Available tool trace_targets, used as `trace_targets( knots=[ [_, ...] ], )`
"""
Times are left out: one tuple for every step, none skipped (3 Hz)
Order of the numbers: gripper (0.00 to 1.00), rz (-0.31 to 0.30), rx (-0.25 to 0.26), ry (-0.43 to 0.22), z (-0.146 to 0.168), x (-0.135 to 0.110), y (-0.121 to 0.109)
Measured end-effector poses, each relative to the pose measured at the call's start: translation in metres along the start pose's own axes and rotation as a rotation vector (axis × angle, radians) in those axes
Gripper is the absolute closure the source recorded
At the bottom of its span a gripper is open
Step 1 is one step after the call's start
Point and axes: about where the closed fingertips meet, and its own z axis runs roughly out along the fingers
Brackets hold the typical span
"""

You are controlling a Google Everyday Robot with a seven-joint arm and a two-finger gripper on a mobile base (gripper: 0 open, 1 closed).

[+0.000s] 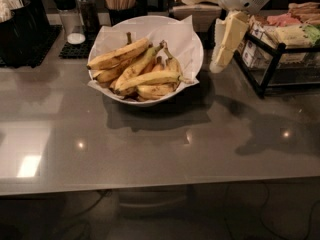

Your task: Pick banana from white bowl

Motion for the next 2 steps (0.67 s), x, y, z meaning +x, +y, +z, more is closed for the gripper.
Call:
trace_targets(
  knots=[
    [0.0, -0.07, -0.07, -0.045, 0.037, -0.003, -0.031],
    [0.0, -0.206, -0.045, -0.128, 0.09, -0.052, -0.103]
  ],
)
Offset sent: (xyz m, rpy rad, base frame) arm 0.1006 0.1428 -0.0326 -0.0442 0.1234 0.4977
